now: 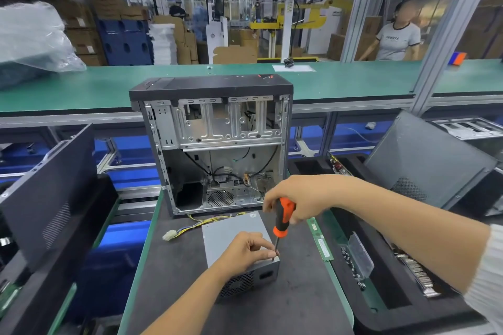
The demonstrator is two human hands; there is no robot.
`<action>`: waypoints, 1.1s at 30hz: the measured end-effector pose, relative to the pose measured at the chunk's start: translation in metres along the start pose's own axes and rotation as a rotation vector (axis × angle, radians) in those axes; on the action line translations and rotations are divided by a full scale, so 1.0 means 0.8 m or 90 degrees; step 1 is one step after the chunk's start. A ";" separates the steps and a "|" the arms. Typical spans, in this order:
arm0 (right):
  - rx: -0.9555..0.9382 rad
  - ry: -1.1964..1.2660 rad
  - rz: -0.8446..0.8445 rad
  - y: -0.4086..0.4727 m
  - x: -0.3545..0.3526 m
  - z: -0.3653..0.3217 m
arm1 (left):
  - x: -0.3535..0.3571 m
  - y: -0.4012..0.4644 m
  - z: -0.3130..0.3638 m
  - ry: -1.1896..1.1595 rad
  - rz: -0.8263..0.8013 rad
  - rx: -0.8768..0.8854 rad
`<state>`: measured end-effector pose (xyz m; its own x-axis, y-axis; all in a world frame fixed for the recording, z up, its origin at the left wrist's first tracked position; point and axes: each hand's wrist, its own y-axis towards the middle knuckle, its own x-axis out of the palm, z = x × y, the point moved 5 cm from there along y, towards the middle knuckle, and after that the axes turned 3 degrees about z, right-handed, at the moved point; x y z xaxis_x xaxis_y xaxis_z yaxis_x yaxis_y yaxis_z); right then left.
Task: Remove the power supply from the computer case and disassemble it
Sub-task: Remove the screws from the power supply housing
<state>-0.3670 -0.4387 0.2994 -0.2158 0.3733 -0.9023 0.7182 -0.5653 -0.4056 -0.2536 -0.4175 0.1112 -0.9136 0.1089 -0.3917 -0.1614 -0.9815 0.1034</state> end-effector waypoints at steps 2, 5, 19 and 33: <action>0.085 -0.034 -0.003 -0.005 -0.001 0.008 | 0.002 0.000 0.001 0.011 0.012 0.000; 0.165 -0.071 0.089 -0.003 -0.002 0.007 | 0.002 0.000 0.002 0.013 0.016 0.001; 0.065 -0.075 0.122 0.000 -0.013 -0.014 | 0.003 0.007 0.026 0.010 -0.101 -0.012; 0.083 -0.192 0.115 0.002 -0.013 -0.012 | 0.003 0.013 0.050 -0.147 -0.085 -0.056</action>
<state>-0.3577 -0.4366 0.3098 -0.2918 0.0365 -0.9558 0.6764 -0.6987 -0.2332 -0.2722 -0.4212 0.1482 -0.9488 0.2614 -0.1772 -0.2623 -0.9648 -0.0190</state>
